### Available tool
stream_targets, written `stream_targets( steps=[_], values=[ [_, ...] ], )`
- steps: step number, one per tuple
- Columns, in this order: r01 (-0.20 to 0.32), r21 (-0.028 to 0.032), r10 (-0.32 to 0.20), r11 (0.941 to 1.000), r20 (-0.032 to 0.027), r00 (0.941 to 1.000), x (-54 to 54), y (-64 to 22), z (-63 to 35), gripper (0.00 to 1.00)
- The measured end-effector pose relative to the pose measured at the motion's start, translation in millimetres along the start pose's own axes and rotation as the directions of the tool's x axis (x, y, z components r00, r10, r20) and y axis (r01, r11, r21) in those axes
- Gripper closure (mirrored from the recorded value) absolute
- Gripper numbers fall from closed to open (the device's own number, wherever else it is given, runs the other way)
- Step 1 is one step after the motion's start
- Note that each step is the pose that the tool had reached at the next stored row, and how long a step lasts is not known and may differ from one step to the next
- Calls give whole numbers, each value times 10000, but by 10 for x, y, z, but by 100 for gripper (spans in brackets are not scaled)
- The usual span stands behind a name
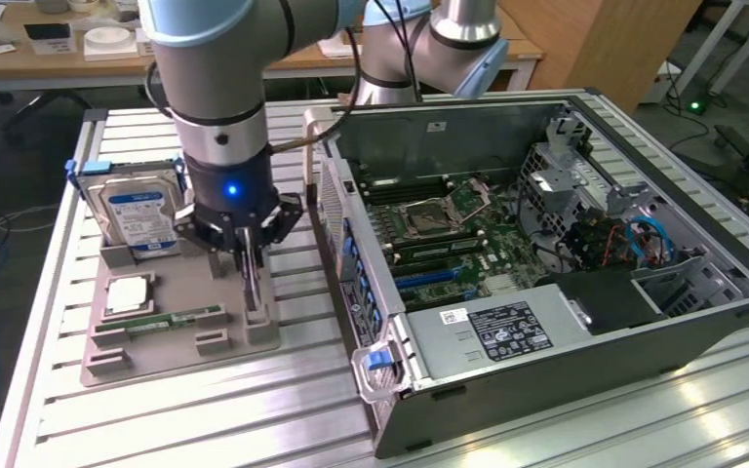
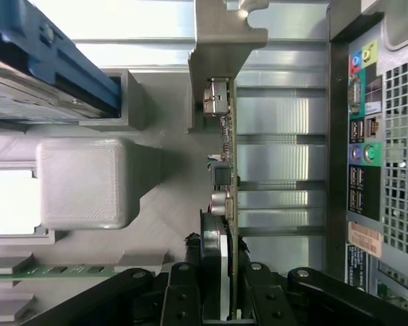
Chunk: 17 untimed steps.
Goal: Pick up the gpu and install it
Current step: 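Pick up the gpu and move the gpu toward the slot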
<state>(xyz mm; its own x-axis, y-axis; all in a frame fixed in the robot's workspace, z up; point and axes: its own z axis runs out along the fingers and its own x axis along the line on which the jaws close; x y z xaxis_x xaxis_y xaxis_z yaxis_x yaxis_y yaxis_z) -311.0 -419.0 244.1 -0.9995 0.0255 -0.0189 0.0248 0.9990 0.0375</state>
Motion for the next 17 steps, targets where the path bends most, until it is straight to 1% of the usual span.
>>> stream_targets(
  steps=[4, 17],
  values=[
    [0, 0, 0, 10000, 0, 10000, -3, 5, -132, 72],
    [-1, -15, 1, 10000, 0, 10000, -12, 24, -625, 72]
  ],
)
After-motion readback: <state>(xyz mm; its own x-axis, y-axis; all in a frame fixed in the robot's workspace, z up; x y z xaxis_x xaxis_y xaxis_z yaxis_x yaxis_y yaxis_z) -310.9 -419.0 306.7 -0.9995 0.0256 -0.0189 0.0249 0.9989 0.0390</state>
